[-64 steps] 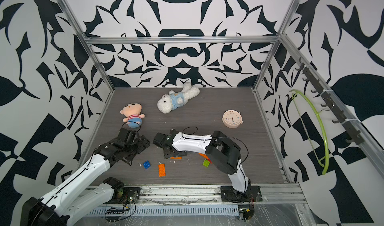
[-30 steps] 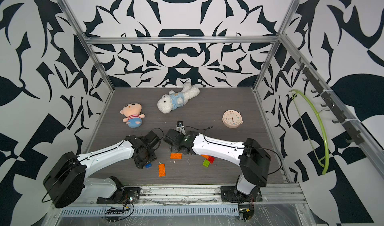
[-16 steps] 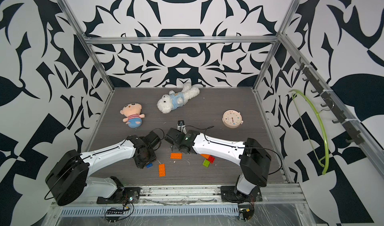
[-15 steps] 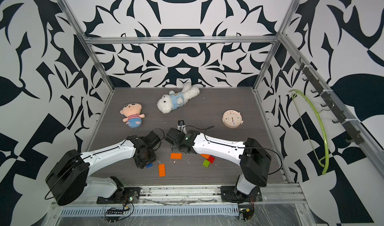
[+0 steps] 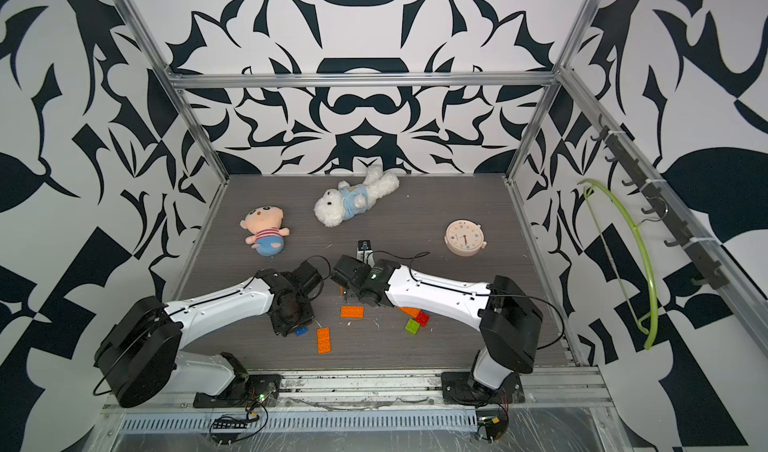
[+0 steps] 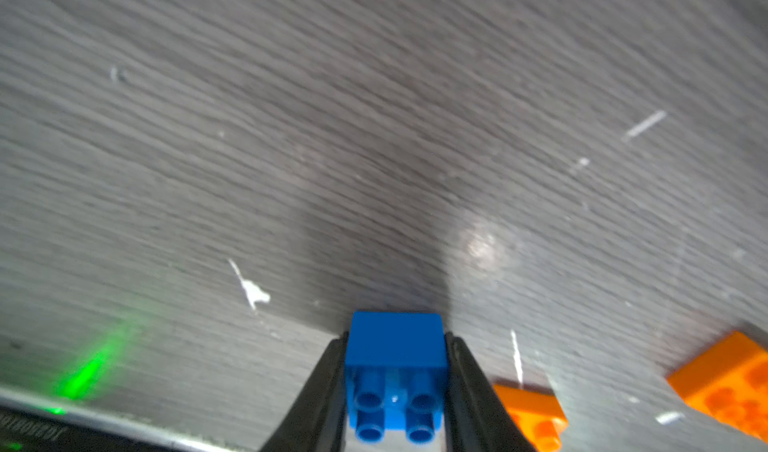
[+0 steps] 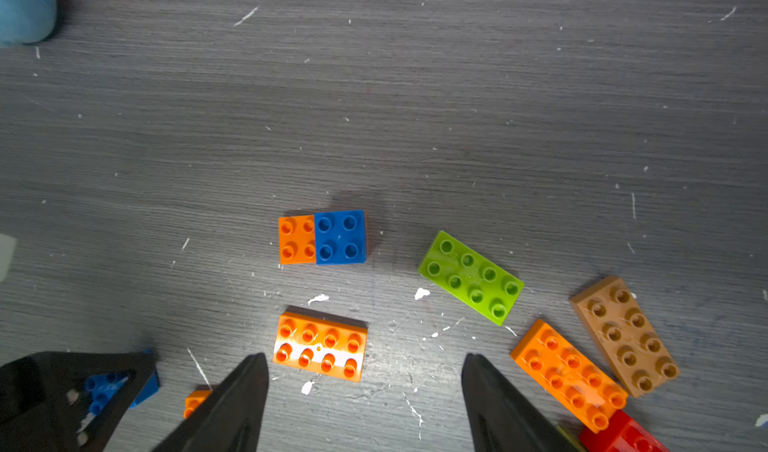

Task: Assemble the number 5 with lego
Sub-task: Pick up the lego brick from the center of the board, then place the lego brick at the center of the board.

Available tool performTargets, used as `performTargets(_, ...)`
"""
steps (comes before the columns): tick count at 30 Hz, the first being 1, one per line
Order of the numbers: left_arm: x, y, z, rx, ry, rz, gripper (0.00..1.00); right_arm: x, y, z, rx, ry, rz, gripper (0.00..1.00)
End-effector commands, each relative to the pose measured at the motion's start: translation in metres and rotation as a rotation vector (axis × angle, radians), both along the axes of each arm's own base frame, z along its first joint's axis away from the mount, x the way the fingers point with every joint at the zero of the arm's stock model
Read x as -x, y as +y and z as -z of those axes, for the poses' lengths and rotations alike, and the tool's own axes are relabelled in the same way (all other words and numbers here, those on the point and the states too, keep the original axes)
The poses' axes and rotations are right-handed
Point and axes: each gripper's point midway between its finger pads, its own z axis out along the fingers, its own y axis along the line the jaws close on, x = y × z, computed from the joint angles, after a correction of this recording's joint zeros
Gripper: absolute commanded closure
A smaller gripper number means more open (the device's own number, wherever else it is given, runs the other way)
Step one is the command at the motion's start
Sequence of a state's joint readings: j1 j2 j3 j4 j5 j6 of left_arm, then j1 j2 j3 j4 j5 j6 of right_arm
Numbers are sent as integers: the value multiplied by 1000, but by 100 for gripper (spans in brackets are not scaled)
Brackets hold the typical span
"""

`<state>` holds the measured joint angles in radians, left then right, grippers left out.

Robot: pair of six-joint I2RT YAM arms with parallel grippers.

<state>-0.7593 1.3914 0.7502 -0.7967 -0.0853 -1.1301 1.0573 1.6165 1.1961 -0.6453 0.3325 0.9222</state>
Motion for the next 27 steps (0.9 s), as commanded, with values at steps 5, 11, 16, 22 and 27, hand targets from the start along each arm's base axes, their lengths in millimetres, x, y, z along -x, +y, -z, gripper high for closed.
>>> performTargets(5,-22,-57,-33,104,-70,222,69,-5,-32,1,-23,10,98,22)
performTargets(11,-29,-63,-18,69,-48,258,65,-4,-54,9,-26,18,171,22)
performTargets(16,-38,-66,-2,6,-23,309,63,-2,-63,13,-31,30,198,22)
performTargets(22,-36,-61,10,-37,18,310,50,-2,-65,12,-29,28,201,22)
performTargets(27,-36,-64,3,-2,-7,299,37,-3,-61,11,-33,31,191,22)
